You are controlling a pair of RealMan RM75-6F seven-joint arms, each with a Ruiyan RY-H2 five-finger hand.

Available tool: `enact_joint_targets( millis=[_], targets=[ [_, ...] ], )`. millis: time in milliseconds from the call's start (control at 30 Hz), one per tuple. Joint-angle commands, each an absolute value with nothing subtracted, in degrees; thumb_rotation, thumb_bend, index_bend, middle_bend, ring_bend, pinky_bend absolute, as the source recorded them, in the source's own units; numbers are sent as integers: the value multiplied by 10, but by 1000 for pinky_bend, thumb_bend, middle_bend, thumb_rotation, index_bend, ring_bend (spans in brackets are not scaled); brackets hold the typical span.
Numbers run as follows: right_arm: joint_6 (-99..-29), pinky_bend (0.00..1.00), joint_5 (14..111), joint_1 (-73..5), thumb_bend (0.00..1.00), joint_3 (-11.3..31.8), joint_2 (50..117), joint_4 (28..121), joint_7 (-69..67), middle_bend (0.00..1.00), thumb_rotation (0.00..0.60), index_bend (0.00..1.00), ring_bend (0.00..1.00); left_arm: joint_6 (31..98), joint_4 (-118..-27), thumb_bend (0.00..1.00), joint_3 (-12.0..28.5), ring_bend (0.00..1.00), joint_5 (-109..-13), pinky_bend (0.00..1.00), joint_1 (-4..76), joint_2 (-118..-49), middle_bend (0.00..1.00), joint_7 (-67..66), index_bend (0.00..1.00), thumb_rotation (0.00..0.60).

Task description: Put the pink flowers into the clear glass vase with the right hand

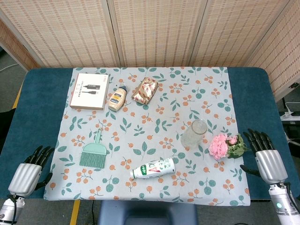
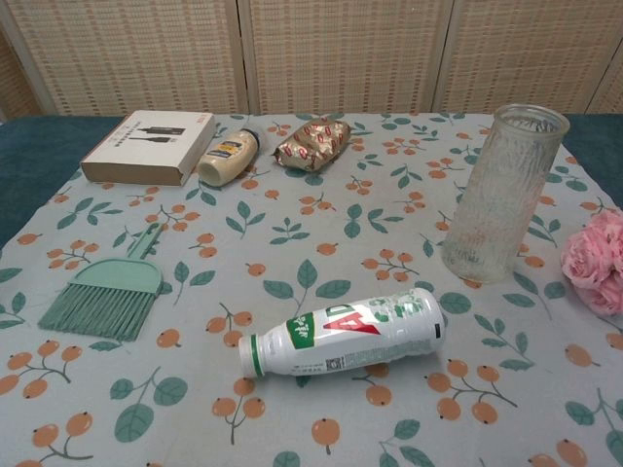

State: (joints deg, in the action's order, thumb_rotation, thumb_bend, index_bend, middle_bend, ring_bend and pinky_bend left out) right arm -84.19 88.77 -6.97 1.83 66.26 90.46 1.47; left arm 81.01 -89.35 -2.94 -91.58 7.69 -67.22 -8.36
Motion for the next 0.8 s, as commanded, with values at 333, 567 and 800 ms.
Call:
enact_joint_targets(
  millis=[333,567,800],
  targets=[
    [-888,370,863,-54,0,47,705,883,77,570,600,9,482,810,-892,354,-31,6,-920,285,77,-672,80,-82,71,600],
    [-768,697,774,-89,0,56,678,920,140,927,600,11,873,819,-895,354,-29,6,-924,284,75,-670,80,-81,71,600],
    [-625,731,665,-155,0,87,705,884,123,954,600,38,902,813,-891,353,-25,6,-912,284,76,-670,80,-72,72,600]
  ],
)
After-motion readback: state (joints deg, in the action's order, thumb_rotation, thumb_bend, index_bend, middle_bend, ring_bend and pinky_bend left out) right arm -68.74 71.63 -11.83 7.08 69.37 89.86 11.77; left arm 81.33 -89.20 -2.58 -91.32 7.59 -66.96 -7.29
